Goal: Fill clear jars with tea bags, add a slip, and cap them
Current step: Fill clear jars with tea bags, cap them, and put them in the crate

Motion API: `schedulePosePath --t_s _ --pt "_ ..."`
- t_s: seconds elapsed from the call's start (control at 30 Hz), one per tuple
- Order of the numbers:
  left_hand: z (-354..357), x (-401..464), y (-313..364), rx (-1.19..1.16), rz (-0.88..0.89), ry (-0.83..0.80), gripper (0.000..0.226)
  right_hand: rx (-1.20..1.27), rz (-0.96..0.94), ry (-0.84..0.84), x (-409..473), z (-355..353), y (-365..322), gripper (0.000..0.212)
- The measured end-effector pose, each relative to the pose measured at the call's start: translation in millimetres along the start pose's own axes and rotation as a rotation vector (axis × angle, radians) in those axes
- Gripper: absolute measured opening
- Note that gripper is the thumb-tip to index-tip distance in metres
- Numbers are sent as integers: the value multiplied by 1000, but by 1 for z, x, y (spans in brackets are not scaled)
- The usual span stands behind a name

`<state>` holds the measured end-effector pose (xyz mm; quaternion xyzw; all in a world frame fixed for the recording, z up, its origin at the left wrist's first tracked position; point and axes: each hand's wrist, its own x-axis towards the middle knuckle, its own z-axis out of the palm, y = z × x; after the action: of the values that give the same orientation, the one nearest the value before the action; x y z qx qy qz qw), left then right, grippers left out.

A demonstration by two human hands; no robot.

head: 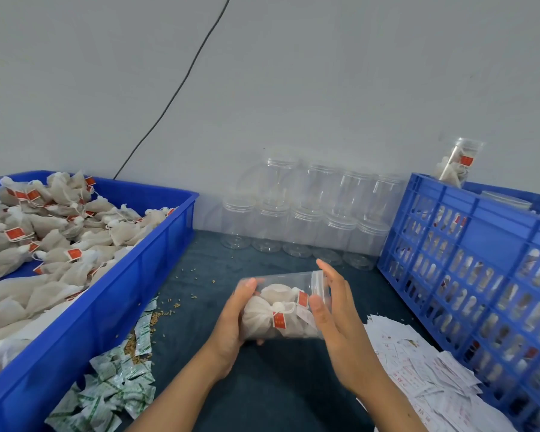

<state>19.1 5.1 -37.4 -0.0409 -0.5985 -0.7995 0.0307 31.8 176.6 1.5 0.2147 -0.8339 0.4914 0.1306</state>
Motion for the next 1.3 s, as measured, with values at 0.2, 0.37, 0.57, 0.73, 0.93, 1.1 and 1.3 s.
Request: schedulePosePath --t_s 0.2,0.37,0.57,0.73,0.93,1.1,1.3 --pt "5 -4 1 30 56 14 67 -132 -25 98 -2 5 2 54" --pt "-1 -4 5 15 195 83 71 -162 -24 129 -5 15 -4 44" --pt "1 -5 5 -12 250 123 65 -173 -17 136 -6 12 -10 41" --pt "4 -4 2 0 230 125 64 -134 4 98 0 5 -9 35" --pt "8 -2 1 -191 70 77 60 371 275 -8 12 -8 -20 65" --pt "14 -1 6 -559 -96 -85 63 445 381 -104 13 -4 -24 101" --pt "29 -3 12 -658 -188 -220 62 577 382 -36 13 6 -31 84"
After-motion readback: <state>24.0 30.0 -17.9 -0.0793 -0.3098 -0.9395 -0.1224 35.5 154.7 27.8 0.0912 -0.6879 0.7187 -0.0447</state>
